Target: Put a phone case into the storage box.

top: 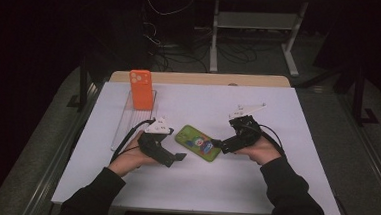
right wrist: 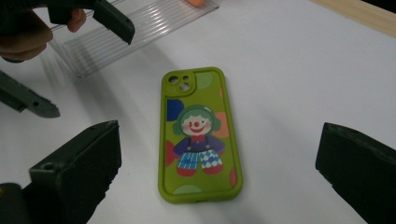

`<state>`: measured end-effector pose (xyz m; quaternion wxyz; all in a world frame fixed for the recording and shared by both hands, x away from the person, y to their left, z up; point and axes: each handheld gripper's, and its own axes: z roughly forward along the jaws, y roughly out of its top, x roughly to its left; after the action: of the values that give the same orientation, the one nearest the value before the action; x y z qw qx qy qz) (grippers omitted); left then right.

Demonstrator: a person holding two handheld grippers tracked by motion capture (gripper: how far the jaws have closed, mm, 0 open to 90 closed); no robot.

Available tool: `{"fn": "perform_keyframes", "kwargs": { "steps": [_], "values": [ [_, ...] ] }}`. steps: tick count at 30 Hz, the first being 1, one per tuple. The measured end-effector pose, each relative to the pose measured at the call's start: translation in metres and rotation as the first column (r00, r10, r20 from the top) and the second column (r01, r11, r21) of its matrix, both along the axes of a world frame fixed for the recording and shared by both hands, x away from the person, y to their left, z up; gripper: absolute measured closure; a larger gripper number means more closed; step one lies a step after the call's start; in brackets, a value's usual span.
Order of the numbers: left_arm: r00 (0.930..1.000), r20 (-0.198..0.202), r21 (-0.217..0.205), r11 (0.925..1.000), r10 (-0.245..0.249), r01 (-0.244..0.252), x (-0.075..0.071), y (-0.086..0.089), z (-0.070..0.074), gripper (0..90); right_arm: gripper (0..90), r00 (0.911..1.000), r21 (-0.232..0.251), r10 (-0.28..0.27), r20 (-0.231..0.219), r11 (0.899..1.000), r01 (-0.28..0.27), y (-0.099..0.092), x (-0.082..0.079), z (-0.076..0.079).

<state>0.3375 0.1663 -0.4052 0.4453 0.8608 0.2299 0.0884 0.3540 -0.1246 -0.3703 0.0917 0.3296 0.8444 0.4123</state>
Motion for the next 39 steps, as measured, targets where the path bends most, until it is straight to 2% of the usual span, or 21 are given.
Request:
{"fn": "perform_keyframes", "kwargs": {
  "steps": [7,13,18,19,29,32,33,39],
  "values": [
    [1.0,0.004,0.003,1.0,-0.005,0.005,0.001,0.001,0.001,0.0,0.0,1.0,-0.005,0.009,-0.001,1.0,-0.009,0.009,0.014,0.012],
    [1.0,-0.005,-0.002,1.0,0.001,-0.001,0.001,0.002,0.001,0.0,0.0,0.9995,-0.018,0.026,0.016,0.999,-0.026,0.019,0.027,0.019],
    [1.0,-0.008,-0.011,0.9999,0.003,-0.003,0.002,0.003,0.002,0.0,0.0,0.9995,-0.026,0.031,0.009,0.999,-0.031,0.027,0.034,0.022],
    [1.0,-0.004,0.0,1.0,-0.001,0.001,0.003,0.004,0.002,0.0,0.0,0.9995,-0.034,0.031,0.001,0.999,-0.031,0.029,0.035,0.023],
    [0.9999,-0.013,-0.008,1.0,0.006,-0.006,0.002,0.004,0.002,0.0,0.0,0.9988,-0.114,0.022,-0.043,0.993,-0.027,0.043,0.04,0.009],
    [0.9999,-0.013,-0.003,1.0,0.003,-0.003,0.003,0.004,0.002,0.0,0.0,0.9974,-0.139,0.006,-0.072,0.99,-0.016,0.047,0.041,0.003],
    [0.9998,-0.019,-0.02,0.9998,0.009,-0.009,0.002,0.003,0.001,0.0,0.0,0.9969,-0.153,0.003,-0.078,0.988,-0.015,0.048,0.041,0.001],
    [0.9998,-0.019,-0.022,0.9997,0.01,-0.01,0.002,0.003,0.001,0.0,0.0,0.9917,-0.193,0.012,-0.128,0.981,-0.036,0.055,0.042,-0.014]
  ]
}}
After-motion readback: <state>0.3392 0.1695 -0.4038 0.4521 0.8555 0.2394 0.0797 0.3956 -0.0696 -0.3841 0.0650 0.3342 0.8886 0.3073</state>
